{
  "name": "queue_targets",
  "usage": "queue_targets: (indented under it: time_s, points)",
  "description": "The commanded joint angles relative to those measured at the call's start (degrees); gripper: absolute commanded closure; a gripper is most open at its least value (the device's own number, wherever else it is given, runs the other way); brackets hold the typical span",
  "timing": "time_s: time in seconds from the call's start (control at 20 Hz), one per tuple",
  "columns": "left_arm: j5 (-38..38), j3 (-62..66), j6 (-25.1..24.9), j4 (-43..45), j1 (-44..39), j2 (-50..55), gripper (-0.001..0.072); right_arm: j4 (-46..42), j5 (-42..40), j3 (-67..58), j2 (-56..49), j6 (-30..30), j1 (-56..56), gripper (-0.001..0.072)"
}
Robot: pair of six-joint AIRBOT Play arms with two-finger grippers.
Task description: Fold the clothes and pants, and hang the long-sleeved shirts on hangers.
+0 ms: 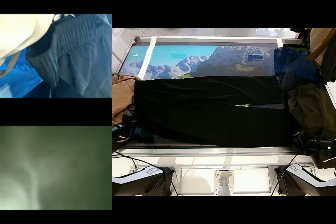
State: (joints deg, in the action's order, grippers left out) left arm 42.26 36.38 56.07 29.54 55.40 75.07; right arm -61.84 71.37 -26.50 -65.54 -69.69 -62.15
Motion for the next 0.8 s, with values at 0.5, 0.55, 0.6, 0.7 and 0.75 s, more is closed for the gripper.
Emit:
queue_targets:
  time_s: [0.5, 0.55, 0.6, 0.7, 0.75]
  points:
    - [0.0, 0.0, 0.0, 0.0, 0.0, 0.0, 0.0689, 1.9, -0.9, 1.6, 0.0, 0.3, 0.1, 0.0286]
    - [0.0, 0.0, 0.0, 0.0, 0.0, 0.0, 0.0688, 2.7, -2.8, 2.2, 0.0, 0.4, 0.8, 0.0285]
    - [0.0, 0.0, 0.0, 0.0, 0.0, 0.0, 0.0689, 2.7, -4.2, 2.6, 0.0, 0.3, 2.1, 0.0286]
    - [0.0, 0.0, 0.0, 0.0, 0.0, 0.0, 0.0689, 2.6, -5.7, 2.7, 0.0, 0.3, 5.1, 0.0327]
    - [0.0, 0.0, 0.0, 0.0, 0.0, 0.0, 0.0689, 2.8, -6.5, 2.7, 0.0, 0.2, 6.4, 0.0432]
